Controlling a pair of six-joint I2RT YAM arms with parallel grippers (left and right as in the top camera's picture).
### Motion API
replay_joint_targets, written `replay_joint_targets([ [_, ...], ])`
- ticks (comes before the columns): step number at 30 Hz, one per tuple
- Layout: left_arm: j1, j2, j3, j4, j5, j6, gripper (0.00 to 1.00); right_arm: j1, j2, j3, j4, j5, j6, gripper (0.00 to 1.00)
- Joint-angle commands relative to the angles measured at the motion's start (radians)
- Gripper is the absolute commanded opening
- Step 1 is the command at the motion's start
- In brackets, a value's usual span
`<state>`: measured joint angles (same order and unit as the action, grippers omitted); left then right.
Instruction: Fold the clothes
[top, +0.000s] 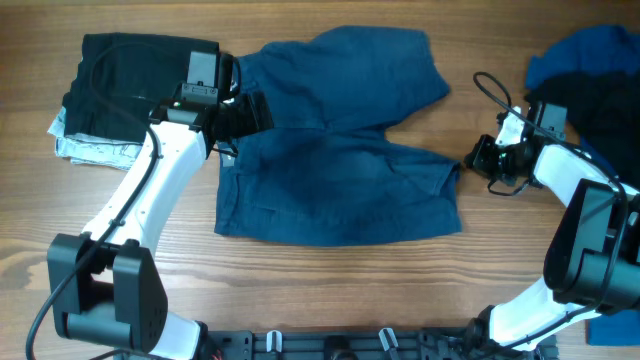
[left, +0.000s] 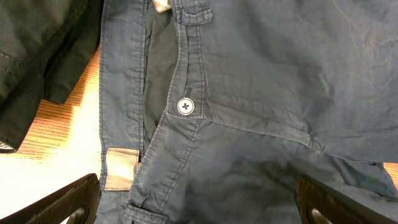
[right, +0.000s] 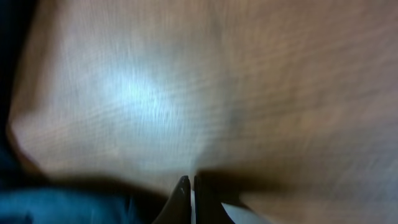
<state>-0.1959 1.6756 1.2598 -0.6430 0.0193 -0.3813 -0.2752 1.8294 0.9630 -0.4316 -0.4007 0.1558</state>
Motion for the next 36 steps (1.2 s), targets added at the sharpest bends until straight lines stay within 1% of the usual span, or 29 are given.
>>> replay_joint_targets([
  [1,0.005,-0.005,0.003,0.005,-0.014,0.008,1.00,0.001,0.020,0.072,-0.105,-0.045,-0.013,0.04],
  [4,0.005,-0.005,0.003,-0.001,-0.014,0.008,1.00,0.000,0.020,0.106,-0.169,-0.045,-0.016,0.04],
  [12,0.005,-0.005,0.003,-0.001,-0.014,0.008,1.00,0.002,0.020,0.102,-0.164,-0.046,-0.014,0.04],
  [14,0.005,-0.005,0.003,-0.001,-0.014,0.008,1.00,0.006,0.020,0.092,-0.163,-0.053,0.006,0.04],
  [19,0.005,-0.005,0.003,-0.001,-0.014,0.008,1.00,0.018,0.020,0.056,-0.107,-0.130,0.014,0.04],
  [21,0.005,-0.005,0.003,-0.002,-0.014,0.008,1.00,0.019,0.020,0.056,-0.104,-0.137,0.043,0.04],
  [23,0.005,-0.005,0.003,-0.002,-0.014,0.008,1.00,0.019,0.020,0.056,-0.104,-0.140,0.063,0.04],
  [32,0.005,-0.005,0.003,-0.002,-0.014,0.008,1.00,0.027,0.020,0.056,-0.140,-0.139,0.065,0.04],
  [34,0.005,-0.005,0.003,-0.003,-0.014,0.008,1.00,0.026,0.020,0.056,-0.140,-0.111,0.064,0.04],
  [36,0.005,-0.005,0.003,-0.005,-0.014,0.008,1.00,0.025,0.020,0.056,-0.118,-0.021,0.064,0.04],
])
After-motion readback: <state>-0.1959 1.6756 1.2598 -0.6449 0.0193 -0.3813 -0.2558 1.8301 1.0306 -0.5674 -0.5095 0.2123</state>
